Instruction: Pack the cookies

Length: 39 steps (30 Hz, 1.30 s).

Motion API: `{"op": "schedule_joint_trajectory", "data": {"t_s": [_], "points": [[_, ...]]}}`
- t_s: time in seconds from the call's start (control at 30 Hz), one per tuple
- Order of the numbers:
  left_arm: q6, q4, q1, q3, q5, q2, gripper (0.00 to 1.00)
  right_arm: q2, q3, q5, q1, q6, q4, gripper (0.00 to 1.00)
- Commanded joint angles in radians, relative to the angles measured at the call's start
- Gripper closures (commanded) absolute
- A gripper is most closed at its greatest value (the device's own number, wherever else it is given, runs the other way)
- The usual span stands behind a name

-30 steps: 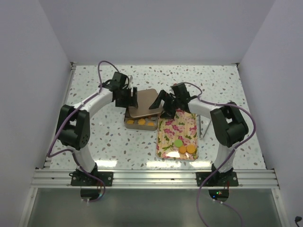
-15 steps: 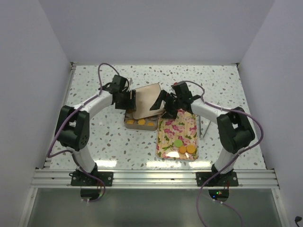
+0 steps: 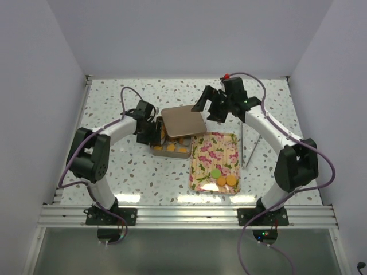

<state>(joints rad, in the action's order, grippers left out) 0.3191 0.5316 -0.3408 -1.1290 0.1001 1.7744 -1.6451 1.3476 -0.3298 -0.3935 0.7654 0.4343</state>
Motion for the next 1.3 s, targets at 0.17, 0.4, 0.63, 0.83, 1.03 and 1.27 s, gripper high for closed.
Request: {"op": "schedule_joint_trajectory", "data": {"t_s": [0.17,0.4,0.63,0.83,1.03,1.27], "points": [[-0.017,-0.016,-0.003,-0.006,-0.013,-0.059,0.33,-0.180,0.179,0.025,0.065,-0.060,0.020,0.01],[-0.002,-0.004,-0.003,-0.028,0.030,-0.055,0.33,-0.499,0.268,-0.135,0.163,-0.037,-0.068,0.01],[-0.008,0.019,-0.003,-0.060,0.032,-0.044,0.33,-0.647,0.305,-0.242,0.151,0.093,-0.205,0.01],[-0.029,0.062,-0.001,-0.118,0.018,-0.043,0.33,-0.702,0.283,-0.299,0.147,0.291,-0.414,0.01],[-0.006,0.080,0.002,-0.190,0.024,-0.046,0.33,-0.714,0.275,-0.298,0.147,0.342,-0.486,0.17],[0.000,0.091,0.002,-0.189,0.015,-0.064,0.33,-0.719,0.242,-0.284,0.148,0.434,-0.612,1.00]]}}
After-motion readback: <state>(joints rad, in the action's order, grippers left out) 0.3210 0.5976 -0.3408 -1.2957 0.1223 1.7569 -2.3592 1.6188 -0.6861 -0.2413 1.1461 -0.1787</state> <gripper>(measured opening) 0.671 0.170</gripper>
